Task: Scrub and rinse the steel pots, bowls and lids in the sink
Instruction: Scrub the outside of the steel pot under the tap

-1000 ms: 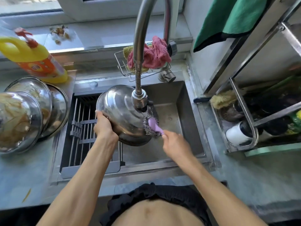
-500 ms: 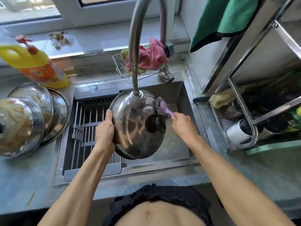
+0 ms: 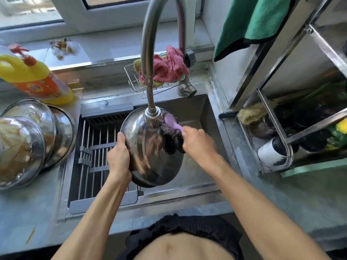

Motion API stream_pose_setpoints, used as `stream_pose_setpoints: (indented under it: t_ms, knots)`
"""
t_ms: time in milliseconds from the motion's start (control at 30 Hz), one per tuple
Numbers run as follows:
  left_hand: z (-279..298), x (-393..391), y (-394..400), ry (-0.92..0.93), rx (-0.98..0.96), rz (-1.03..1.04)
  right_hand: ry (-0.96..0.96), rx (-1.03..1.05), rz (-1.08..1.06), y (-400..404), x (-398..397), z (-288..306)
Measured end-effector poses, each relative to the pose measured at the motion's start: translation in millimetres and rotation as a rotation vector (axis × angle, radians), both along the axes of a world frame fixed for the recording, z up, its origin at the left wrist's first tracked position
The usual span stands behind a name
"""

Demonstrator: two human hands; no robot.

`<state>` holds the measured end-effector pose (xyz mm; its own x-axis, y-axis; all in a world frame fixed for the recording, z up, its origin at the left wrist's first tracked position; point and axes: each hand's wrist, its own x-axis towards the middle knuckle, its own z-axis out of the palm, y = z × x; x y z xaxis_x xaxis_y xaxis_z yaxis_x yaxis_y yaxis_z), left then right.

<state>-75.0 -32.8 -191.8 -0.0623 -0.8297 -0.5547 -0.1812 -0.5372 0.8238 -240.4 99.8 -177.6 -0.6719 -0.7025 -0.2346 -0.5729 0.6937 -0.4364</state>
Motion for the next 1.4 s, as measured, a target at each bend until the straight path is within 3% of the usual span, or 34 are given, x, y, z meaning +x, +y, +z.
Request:
stream_pose_setpoints:
  t_ms: [200,367,533,633,767,900,1000,1100,1300,1400]
  knots:
    - [1.5,6.8,-20.7,0.053,0.019,0.045,-0.183,0.055,-0.054,24.3,5.1,-49.7]
    - [-4.3,-6.6,-22.5,-0.052,-0.042,-0.136,-0.310,-0.090,-0.196,42.3,8.7,-57.7]
    - [-26.1,-14.1,0.5,-0.124,-0.053,-0.226,-0.304,-0.110,-0.364,62.9,-15.1,-55.8]
    - [-32.6,-17.5,17.6,-0.155,-0.187,-0.396,-0.280,-0.149,-0.383,72.9,-25.9,-52.1]
    - [-40.5,-19.8,29.6,-0.172,-0.334,-0.654,-0.222,-0.187,-0.254,71.1,-23.8,-34.9]
    - [-59.5,-12.8,29.7,-0.179,-0.361,-0.726,-0.006,-0.008,0.058,53.2,-10.3,-4.6]
    - [-64.0,-6.4,30.5,-0.143,-0.309,-0.696,0.149,0.187,0.263,27.6,1.4,13.4]
    - [-59.6,-4.4,22.2,-0.164,-0.319,-0.660,0.221,0.250,0.335,-2.3,0.2,23.7]
    - [-50.4,-9.4,-0.6,-0.207,-0.315,-0.582,0.228,0.331,0.503,-45.0,3.0,39.1]
    - [-43.7,-9.1,-4.9,-0.177,-0.240,-0.584,0.205,0.350,0.446,-53.0,-13.4,39.1]
